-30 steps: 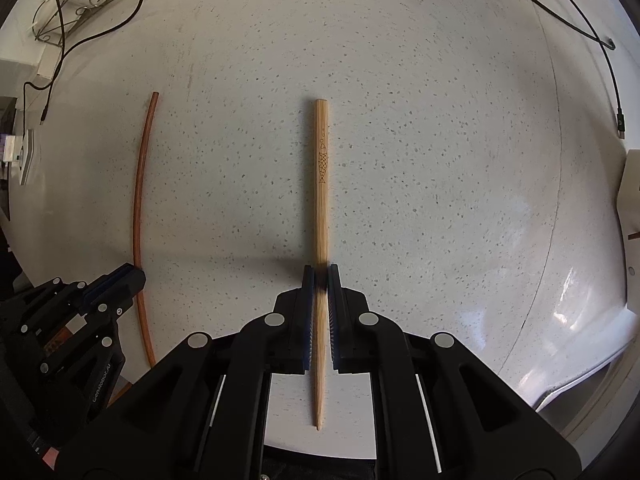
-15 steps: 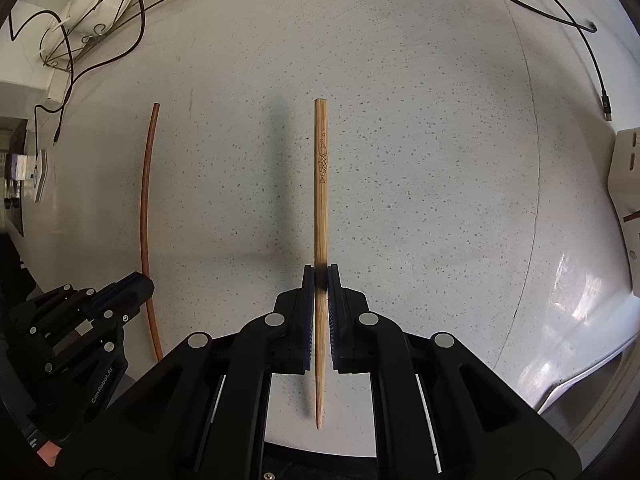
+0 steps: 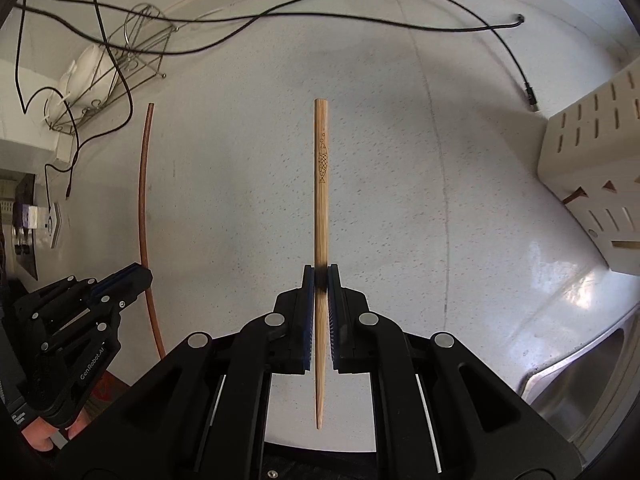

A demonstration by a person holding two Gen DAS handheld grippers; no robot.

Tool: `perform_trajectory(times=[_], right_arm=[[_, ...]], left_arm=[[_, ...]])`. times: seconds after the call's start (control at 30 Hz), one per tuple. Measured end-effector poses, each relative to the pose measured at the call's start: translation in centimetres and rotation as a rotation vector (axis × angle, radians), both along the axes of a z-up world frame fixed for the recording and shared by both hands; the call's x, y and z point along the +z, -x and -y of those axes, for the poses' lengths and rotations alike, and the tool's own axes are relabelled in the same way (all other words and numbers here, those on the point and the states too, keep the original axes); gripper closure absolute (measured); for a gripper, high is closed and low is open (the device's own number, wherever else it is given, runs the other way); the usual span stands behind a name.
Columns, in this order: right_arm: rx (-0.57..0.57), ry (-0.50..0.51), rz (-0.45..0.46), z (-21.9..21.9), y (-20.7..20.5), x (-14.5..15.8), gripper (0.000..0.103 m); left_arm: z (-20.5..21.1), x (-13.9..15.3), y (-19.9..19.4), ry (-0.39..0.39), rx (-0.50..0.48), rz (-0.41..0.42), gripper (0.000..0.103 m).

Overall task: Organize utensils
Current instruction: 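Lift both held chopsticks and carry them over the cream holder, then lower both held chopsticks into the cream holder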

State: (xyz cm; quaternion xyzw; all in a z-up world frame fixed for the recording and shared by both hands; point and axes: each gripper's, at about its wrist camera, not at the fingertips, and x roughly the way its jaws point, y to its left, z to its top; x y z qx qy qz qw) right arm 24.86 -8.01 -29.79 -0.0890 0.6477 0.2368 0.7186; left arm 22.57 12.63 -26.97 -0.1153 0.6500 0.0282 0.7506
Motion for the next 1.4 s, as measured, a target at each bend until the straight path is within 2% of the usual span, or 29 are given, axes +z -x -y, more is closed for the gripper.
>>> perform_trajectory(times=[0.13,0.43,0.73,1.2,1.4], right_arm=[[-0.055,-0.029,0.047,3.9,-1.3,3.0,0.097],[-0.188,-0.085,0.205,8.1,-2.8,9.0,0.097],[-0.333,-0.126,0.329,14.5,-4.0,14.4,0.097],[-0.507,-0.179,0.465,22.4,-5.4,19.0,0.097],[-0.546,-0.19,0.53,24.4,-5.9,20.0,0.097]], left_arm=[[1.5,1.5,-1.4,0.002,-0.047,0.049,0.097],[7.5,6.9,-6.2,0.041,-0.162,0.209,0.097],[13.0,11.4,-8.9,0.066,-0.275,0.315,0.097],[19.3,18.1,-11.8,0.09,-0.393,0.461,0.097],[22.2,19.9,-13.0,0.099,-0.445,0.515,0.097]])
